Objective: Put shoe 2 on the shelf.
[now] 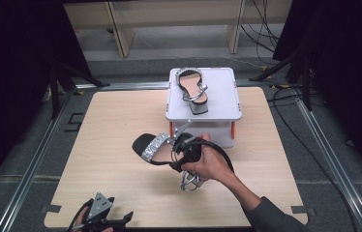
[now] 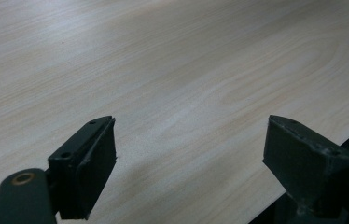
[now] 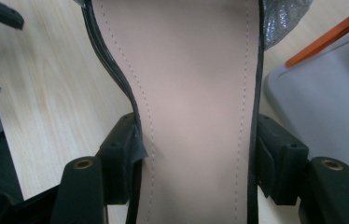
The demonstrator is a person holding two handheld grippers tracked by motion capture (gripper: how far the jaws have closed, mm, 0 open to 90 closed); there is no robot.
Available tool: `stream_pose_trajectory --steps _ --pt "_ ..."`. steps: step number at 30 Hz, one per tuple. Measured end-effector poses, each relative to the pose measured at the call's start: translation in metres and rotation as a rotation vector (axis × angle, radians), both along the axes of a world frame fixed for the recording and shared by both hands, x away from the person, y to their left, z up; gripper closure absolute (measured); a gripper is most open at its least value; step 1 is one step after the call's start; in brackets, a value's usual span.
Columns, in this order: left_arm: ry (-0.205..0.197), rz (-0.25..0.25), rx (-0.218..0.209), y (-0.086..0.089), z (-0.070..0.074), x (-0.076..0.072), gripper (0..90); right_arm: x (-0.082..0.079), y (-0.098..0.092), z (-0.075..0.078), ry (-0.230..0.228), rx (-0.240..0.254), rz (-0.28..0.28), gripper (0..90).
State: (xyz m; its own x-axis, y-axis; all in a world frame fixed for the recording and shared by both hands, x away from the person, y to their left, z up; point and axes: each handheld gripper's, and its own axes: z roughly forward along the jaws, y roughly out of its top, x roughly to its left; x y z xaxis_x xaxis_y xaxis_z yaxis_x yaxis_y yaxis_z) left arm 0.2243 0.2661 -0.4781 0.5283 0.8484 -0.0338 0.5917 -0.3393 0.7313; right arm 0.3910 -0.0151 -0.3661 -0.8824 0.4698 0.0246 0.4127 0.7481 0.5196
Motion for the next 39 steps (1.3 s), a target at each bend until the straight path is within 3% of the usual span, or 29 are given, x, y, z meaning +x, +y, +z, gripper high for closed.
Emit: stream_pose_trajectory --steps 3,5,6,8,9,12,16,18,22,23,24,26,29,32,34,35,38,39 --pt "0.001 0.002 -0.019 -0.001 0.0 -0.001 16.5 0.004 0.001 0.015 -0.02 0.016 -0.005 40.3" --pt "-0.004 0.0 0.002 0.0 0.0 0.0 16.5 0.006 0.001 0.027 -0.037 0.029 -0.007 40.3" --pt "-0.002 0.001 -0.021 0.0 0.0 0.0 16.5 0.008 0.0 0.032 -0.037 0.04 -0.006 40.3" --pt "-0.005 -0.002 0.0 0.0 0.0 0.0 16.5 0.011 -0.001 0.041 -0.05 0.052 -0.013 40.4" --pt "-0.005 0.002 -0.029 -0.001 0.0 -0.001 16.4 0.012 -0.002 0.045 -0.061 0.054 -0.019 40.4" --pt "-0.004 0.0 -0.003 0.0 0.0 0.0 16.5 0.015 -0.004 0.058 -0.054 0.064 -0.042 40.4" --pt "-0.002 0.006 -0.019 0.0 0.0 -0.001 16.5 0.023 -0.012 0.075 -0.073 0.082 -0.045 40.5" --pt "-0.003 0.001 -0.001 0.0 0.0 0.0 16.5 0.027 -0.018 0.086 -0.071 0.089 -0.074 40.5" --pt "-0.002 0.01 -0.031 -0.001 0.0 -0.001 16.5 0.037 -0.031 0.102 -0.097 0.102 -0.086 40.5" --pt "-0.002 0.003 -0.008 0.0 0.0 0.0 16.5 0.039 -0.036 0.107 -0.086 0.106 -0.117 40.5" --pt "0.0 0.004 -0.026 0.0 0.0 -0.001 16.4 0.042 -0.039 0.109 -0.104 0.108 -0.108 40.5" --pt "-0.001 0.003 -0.001 0.0 0.0 0.0 16.5 0.045 -0.045 0.117 -0.082 0.12 -0.149 40.5" --pt "-0.002 -0.001 -0.005 0.0 0.0 0.0 16.5 0.054 -0.058 0.127 -0.102 0.131 -0.169 40.6" --pt "-0.004 0.001 -0.006 0.0 0.0 0.0 16.4 0.065 -0.071 0.138 -0.072 0.138 -0.249 40.6" --pt "-0.002 0.0 -0.006 0.0 0.0 0.0 16.5 0.073 -0.079 0.143 -0.082 0.141 -0.279 40.6" --pt "0.001 0.009 -0.029 -0.001 0.0 0.0 16.5 0.077 -0.082 0.144 -0.082 0.142 -0.289 40.6" --pt "0.004 -0.006 0.01 0.001 0.0 0.0 16.4 0.091 -0.091 0.149 -0.07 0.146 -0.355 40.6" --pt "0.005 -0.001 0.001 0.0 0.0 0.0 16.5 0.097 -0.094 0.15 -0.079 0.136 -0.367 40.6"
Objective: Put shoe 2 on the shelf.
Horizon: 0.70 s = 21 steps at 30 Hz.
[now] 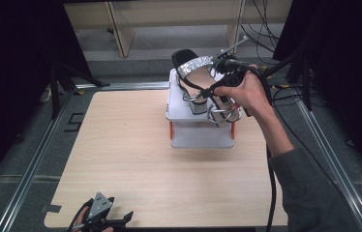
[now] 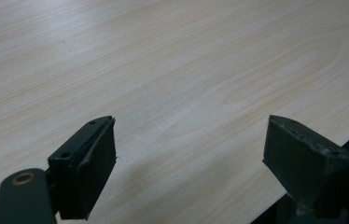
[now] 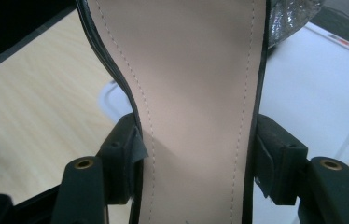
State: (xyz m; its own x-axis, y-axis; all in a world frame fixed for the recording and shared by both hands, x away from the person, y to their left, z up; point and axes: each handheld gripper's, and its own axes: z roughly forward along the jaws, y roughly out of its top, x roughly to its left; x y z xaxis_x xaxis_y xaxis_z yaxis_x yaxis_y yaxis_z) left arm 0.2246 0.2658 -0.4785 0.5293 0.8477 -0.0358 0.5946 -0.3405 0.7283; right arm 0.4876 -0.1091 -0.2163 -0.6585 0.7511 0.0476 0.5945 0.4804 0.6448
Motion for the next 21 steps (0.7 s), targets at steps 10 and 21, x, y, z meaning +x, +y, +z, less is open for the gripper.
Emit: stream_pose_trajectory --steps 10,21 --pt "-0.009 0.001 -0.037 -0.001 0.0 -0.001 16.4 0.043 -0.011 -0.006 0.096 0.001 -0.172 40.6" --pt "-0.012 0.002 -0.056 -0.002 0.001 -0.002 16.4 0.085 -0.02 -0.031 0.213 0.014 -0.337 40.6"
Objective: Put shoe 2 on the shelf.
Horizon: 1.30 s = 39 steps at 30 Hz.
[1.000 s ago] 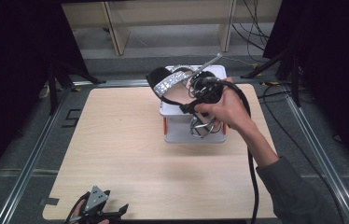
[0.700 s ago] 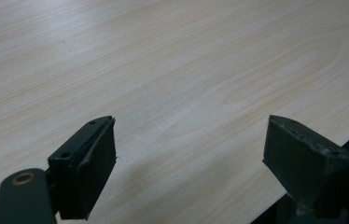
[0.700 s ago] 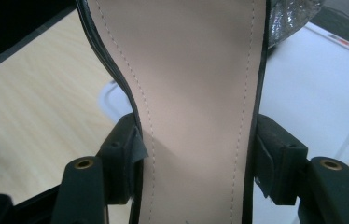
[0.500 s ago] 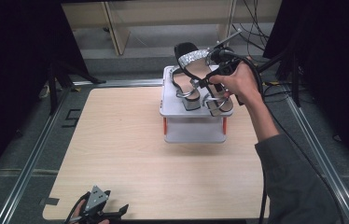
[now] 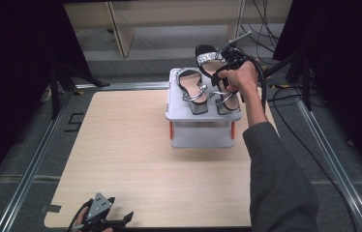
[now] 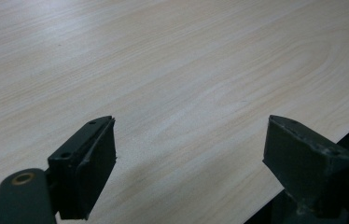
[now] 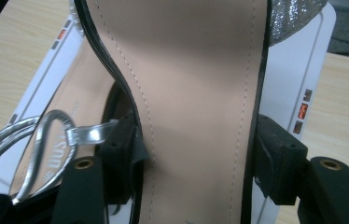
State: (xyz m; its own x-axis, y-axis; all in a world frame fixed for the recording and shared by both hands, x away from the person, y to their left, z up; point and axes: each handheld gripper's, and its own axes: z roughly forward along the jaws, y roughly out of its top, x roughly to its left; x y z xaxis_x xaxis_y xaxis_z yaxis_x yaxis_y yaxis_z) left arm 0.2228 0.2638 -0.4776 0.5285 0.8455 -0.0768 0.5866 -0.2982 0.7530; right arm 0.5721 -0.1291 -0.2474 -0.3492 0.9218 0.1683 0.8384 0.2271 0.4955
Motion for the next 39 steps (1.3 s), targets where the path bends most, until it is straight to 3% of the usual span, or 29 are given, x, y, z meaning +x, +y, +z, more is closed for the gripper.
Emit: stream_pose_trajectory --steps 2,7,10,11,12,14,16,18,19,21,22,23,25,28,29,32,35,39 --pt "-0.001 -0.009 0.026 0.001 0.0 0.0 16.4 0.004 -0.002 -0.003 0.01 0.011 -0.024 40.6" --pt "-0.003 -0.004 -0.005 -0.001 0.0 -0.001 16.4 0.012 -0.005 -0.008 0.047 0.026 -0.092 40.6" --pt "-0.004 -0.009 0.028 0.001 0.0 0.0 16.4 0.015 -0.005 -0.012 0.064 0.03 -0.121 40.5" --pt "-0.008 -0.008 -0.007 -0.001 0.0 -0.001 16.4 0.017 -0.004 -0.013 0.071 0.035 -0.136 40.5" --pt "-0.007 -0.006 -0.009 -0.001 0.0 -0.001 16.4 0.018 -0.005 -0.014 0.078 0.037 -0.145 40.5" --pt "-0.006 -0.019 0.027 0.001 0.0 0.0 16.4 0.02 -0.006 -0.016 0.089 0.039 -0.165 40.4" --pt "-0.006 -0.018 0.022 0.001 0.001 -0.001 16.4 0.023 -0.005 -0.018 0.099 0.046 -0.191 40.4" --pt "-0.007 -0.025 0.005 -0.002 0.0 -0.002 16.4 0.024 -0.003 -0.02 0.104 0.034 -0.199 40.3" --pt "-0.002 -0.039 0.031 -0.002 0.0 -0.001 16.4 0.025 -0.003 -0.021 0.105 0.032 -0.188 40.3" --pt "0.0 -0.047 0.042 -0.004 0.0 -0.002 16.4 0.026 -0.002 -0.024 0.112 0.025 -0.195 40.2" --pt "0.0 -0.044 0.022 -0.005 0.0 -0.002 16.4 0.027 0.0 -0.025 0.113 0.026 -0.211 40.1" --pt "-0.001 -0.041 0.036 -0.004 0.0 -0.002 16.4 0.028 0.0 -0.026 0.113 0.024 -0.215 40.1" --pt "-0.01 -0.029 0.005 -0.003 0.001 -0.002 16.3 0.029 -0.001 -0.028 0.103 0.005 -0.181 40.0" --pt "-0.007 -0.027 0.028 -0.002 0.001 -0.002 16.4 0.031 0.002 -0.03 0.113 -0.006 -0.207 39.8" --pt "-0.008 -0.028 0.001 -0.004 0.001 -0.003 16.4 0.031 0.002 -0.031 0.109 -0.013 -0.208 39.8" --pt "-0.007 -0.029 0.002 -0.004 0.001 -0.003 16.4 0.032 0.003 -0.032 0.117 -0.009 -0.235 39.5" --pt "-0.009 -0.027 0.0 -0.003 0.001 -0.003 16.4 0.032 0.004 -0.033 0.096 -0.023 -0.234 39.2" --pt "-0.009 -0.029 0.002 -0.004 0.001 -0.003 16.3 0.033 0.005 -0.035 0.101 0.002 -0.267 35.6"
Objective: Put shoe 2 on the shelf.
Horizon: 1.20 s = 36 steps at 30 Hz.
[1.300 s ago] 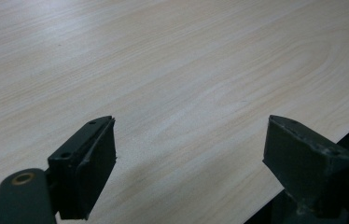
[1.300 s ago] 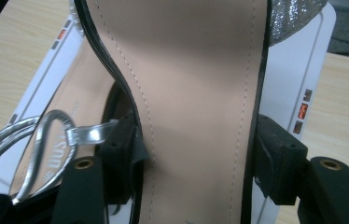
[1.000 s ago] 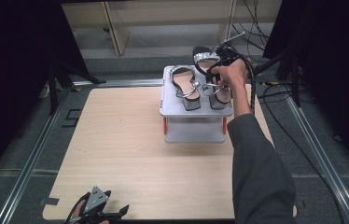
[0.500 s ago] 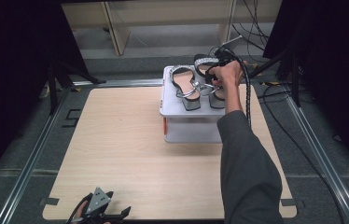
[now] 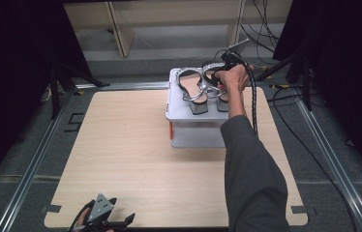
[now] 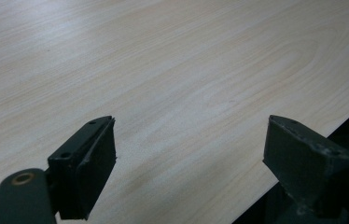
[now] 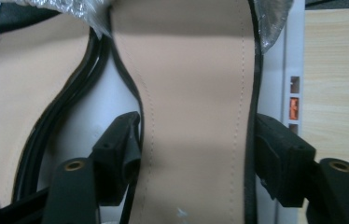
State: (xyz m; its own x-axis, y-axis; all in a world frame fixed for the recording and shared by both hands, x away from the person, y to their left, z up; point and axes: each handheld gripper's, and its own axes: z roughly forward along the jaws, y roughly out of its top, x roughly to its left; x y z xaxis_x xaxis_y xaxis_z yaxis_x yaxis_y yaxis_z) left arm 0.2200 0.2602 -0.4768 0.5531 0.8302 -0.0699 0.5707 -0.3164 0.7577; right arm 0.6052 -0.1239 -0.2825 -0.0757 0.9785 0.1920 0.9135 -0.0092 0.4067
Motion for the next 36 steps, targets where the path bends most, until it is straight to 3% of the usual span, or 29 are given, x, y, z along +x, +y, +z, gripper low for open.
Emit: stream_pose_trajectory --steps 2,4,8,10,12,14,15,17,20,23,24,27,28,29,31,36 --pt "-0.001 -0.002 0.003 0.0 0.0 0.0 16.3 0.0 0.0 -0.005 0.001 0.021 -0.012 33.3" --pt "0.0 -0.005 0.003 0.0 -0.001 0.0 16.4 -0.001 -0.001 -0.005 0.002 0.074 -0.036 31.8" --pt "0.001 -0.003 0.007 0.0 -0.001 0.001 16.3 -0.001 -0.007 -0.004 -0.004 0.114 -0.045 29.5" --pt "0.004 -0.01 0.037 0.001 -0.001 0.002 16.4 -0.002 -0.008 0.001 -0.054 0.145 -0.073 27.6" --pt "0.003 -0.01 0.029 0.001 -0.001 0.001 16.4 -0.004 -0.007 0.01 -0.087 0.142 -0.062 26.3" --pt "0.002 -0.003 0.004 -0.001 -0.001 0.001 16.4 -0.005 -0.006 0.017 -0.112 0.142 -0.042 29.0" --pt "0.002 -0.004 0.009 -0.001 -0.001 0.001 16.4 -0.007 -0.004 0.022 -0.12 0.174 -0.03 30.0" --pt "0.0 -0.004 0.007 0.0 -0.001 0.001 16.4 -0.009 -0.002 0.03 -0.159 0.193 -0.014 29.2" --pt "0.0 -0.002 0.003 0.0 -0.001 0.0 16.4 -0.011 0.0 0.04 -0.194 0.193 0.001 27.8" --pt "0.002 -0.003 0.014 0.0 -0.001 0.001 16.4 -0.016 0.0 0.054 -0.222 0.239 0.03 27.8" --pt "0.006 -0.009 0.039 0.001 -0.001 0.002 16.4 -0.017 -0.004 0.056 -0.272 0.24 0.07 28.1" --pt "0.017 -0.009 0.05 0.001 0.0 0.002 16.4 -0.026 -0.012 0.065 -0.286 0.26 0.124 27.8" --pt "0.019 0.003 0.021 0.0 0.0 0.001 16.4 -0.028 -0.015 0.066 -0.288 0.26 0.136 27.3" --pt "0.024 -0.003 0.054 0.002 0.0 0.002 16.4 -0.032 -0.019 0.068 -0.294 0.241 0.166 26.7" --pt "0.024 0.001 0.058 0.002 -0.001 0.003 16.4 -0.04 -0.027 0.069 -0.331 0.226 0.211 26.4" --pt "0.01 0.023 0.049 0.001 -0.003 0.003 16.4 -0.064 -0.04 0.069 -0.329 0.248 0.269 26.4"
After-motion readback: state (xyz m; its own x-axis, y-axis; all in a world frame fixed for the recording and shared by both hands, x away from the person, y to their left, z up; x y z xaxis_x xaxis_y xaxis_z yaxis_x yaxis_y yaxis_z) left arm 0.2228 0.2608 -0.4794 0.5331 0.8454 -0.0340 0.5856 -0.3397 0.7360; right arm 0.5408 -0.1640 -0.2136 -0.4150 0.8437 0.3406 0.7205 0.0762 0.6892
